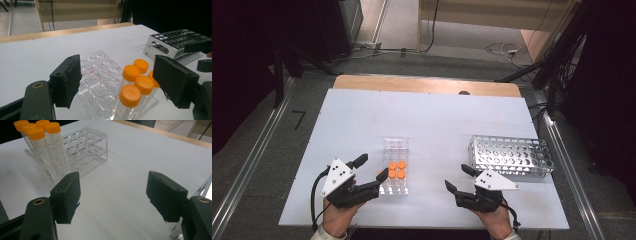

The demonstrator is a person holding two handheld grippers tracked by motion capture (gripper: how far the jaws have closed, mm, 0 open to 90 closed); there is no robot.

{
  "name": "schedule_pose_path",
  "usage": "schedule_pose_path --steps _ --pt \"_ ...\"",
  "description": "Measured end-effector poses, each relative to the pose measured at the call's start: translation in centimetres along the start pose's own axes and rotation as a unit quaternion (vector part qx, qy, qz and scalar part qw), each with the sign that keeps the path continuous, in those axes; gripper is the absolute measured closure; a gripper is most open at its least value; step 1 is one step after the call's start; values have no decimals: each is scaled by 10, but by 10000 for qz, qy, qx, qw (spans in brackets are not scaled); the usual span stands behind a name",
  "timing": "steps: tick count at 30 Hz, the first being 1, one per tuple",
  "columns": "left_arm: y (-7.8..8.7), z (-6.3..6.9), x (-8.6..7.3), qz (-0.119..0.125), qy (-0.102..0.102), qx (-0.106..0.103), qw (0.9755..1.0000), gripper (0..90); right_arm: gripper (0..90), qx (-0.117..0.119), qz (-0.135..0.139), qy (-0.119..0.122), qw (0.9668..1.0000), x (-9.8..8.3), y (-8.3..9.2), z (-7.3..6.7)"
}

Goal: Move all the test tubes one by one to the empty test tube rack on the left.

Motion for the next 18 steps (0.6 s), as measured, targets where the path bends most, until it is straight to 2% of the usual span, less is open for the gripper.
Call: schedule_pose_path --steps 8,18 --pt "0 -9 -1 25 76 135 9999 231 259 -42 3 -30 10000 0 1 3" --pt "0 -26 -6 22 195 410 9990 230 259 -124 30 -92 9999 -1 4 10"
Point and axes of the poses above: each handheld gripper's, and its own axes: y roughly backward along the jaws, x roughly out of its top, z roughly to its right, the point moved 9 cm from there along -y, roughly forward along the jaws, and after that the axes turned 13 degrees about -z, right-handed, at the moved point
